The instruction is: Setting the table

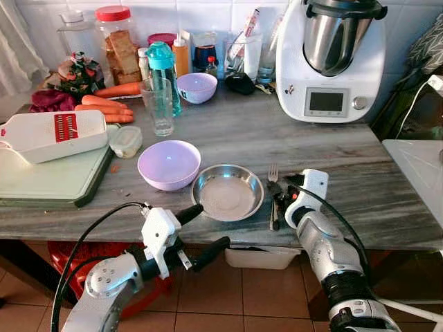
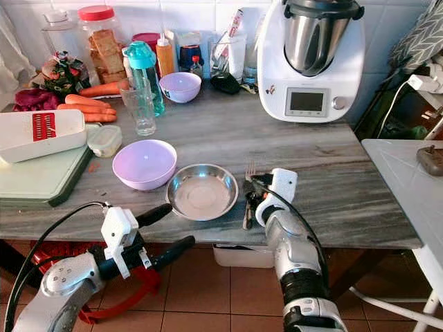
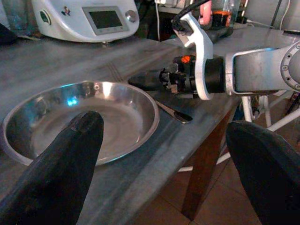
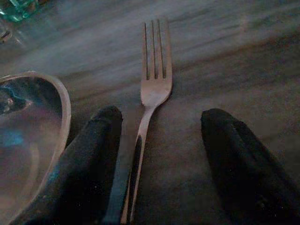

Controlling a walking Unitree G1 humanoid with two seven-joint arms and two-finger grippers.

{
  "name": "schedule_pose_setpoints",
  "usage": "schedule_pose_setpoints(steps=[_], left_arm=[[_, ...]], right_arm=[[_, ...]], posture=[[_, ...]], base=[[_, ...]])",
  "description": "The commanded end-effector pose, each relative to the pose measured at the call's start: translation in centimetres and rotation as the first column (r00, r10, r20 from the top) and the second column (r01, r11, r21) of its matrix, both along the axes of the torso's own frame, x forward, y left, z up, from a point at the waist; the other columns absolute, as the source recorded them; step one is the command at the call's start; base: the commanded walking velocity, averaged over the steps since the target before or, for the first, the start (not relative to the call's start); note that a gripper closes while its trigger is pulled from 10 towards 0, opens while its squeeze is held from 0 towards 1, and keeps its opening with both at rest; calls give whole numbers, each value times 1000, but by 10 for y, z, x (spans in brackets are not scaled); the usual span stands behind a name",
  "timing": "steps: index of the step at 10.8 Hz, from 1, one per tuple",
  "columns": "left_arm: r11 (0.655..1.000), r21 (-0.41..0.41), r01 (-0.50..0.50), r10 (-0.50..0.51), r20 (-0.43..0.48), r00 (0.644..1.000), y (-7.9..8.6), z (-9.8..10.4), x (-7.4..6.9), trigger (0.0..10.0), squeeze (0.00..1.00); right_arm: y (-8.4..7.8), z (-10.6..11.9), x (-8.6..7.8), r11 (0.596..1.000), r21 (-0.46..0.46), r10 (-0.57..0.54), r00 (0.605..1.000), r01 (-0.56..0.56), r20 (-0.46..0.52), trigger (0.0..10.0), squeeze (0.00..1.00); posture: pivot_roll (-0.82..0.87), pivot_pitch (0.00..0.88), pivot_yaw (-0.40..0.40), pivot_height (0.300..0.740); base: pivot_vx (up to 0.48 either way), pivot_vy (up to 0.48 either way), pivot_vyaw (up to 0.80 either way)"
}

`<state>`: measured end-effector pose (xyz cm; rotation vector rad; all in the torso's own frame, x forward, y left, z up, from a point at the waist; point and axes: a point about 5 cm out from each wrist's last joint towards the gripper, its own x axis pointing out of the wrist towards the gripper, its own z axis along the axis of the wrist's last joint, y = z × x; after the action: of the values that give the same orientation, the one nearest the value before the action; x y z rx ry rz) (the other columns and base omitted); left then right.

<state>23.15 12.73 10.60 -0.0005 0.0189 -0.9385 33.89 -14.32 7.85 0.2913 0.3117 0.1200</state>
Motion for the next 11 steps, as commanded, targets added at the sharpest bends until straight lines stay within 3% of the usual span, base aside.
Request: schedule_pose_setpoints(steps=[1,4,11], left_arm=[[1000,15,2,-2,12,1000,-1,2,2,10000,0],[999,4,-46,45,43,998,0,4,6,10000,0],[998,2,-61,61,41,997,-3,2,8,10000,0]], right_arm=[[1,-4,-2,1000,-24,15,999,-15,-29,10000,0],[1,-2,-7,994,-101,49,999,-48,6,10000,0],[4,1,5,990,-110,87,996,-87,0,10000,0]], posture=[[35,5,-1,740],[31,5,0,740],[43,5,-1,740]], base=[[0,0,0],[0,0,0],[0,0,0]])
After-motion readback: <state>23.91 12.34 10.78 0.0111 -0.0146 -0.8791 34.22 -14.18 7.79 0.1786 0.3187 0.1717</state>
